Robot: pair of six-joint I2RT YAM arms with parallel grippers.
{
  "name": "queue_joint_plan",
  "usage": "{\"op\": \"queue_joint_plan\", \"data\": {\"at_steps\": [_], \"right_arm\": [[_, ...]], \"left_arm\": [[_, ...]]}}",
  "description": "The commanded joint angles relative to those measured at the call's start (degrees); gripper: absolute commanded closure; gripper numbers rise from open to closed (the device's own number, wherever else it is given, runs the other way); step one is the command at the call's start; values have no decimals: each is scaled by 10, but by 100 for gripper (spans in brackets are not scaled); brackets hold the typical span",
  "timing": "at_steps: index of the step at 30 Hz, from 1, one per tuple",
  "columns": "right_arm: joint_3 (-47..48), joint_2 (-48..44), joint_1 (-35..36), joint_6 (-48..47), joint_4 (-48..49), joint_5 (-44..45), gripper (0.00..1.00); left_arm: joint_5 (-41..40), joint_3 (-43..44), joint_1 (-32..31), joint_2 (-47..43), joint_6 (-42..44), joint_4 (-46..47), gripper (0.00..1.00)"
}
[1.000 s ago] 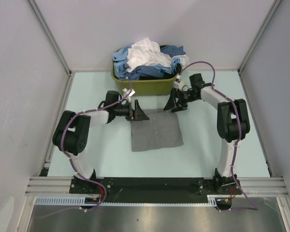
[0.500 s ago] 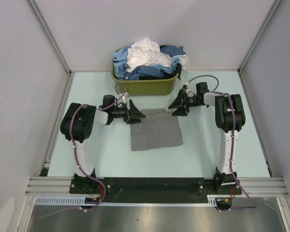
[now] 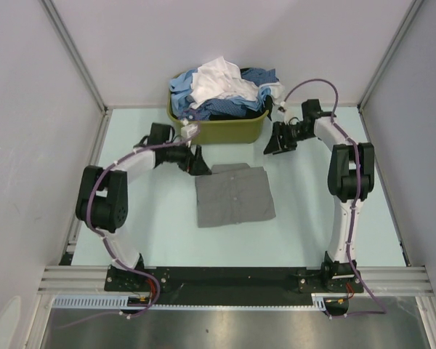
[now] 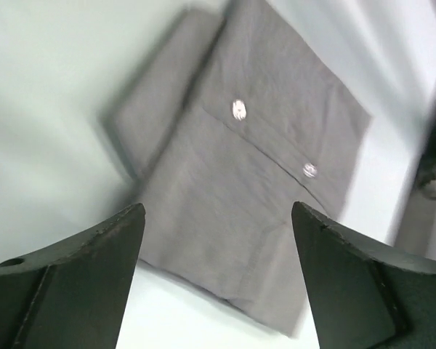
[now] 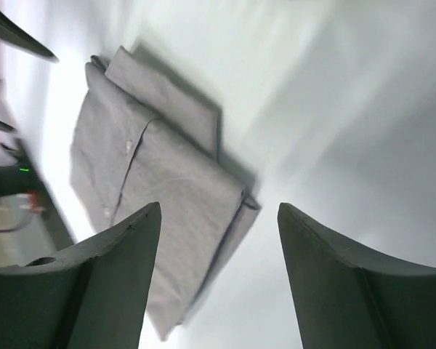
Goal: Fold and stack the long sleeve shirts
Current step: Fold the shirt
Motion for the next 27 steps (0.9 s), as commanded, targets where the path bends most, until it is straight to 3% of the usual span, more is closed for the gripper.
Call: {"op": "queue_joint_plan", "data": {"at_steps": [1, 3, 6, 11, 17, 27], "right_arm": [[38, 22, 8, -94, -107, 50, 30], [11, 18, 8, -82, -98, 41, 30], [-17, 3, 4, -62, -77, 37, 29], [-39, -16, -4, -61, -73, 37, 28], [-59, -25, -10, -48, -60, 24, 27], [-59, -17, -21, -48, -57, 17, 27]], "left_arm": [[-58, 191, -41, 59, 345, -240, 10], [-76, 302, -59, 106, 398, -336, 9], [-85, 382, -90, 179, 461, -394, 8], [-113, 410, -113, 231, 508, -398, 3], [-147, 532, -126, 310, 517, -456, 1], [-167, 530, -153, 329, 616, -536, 10]]}}
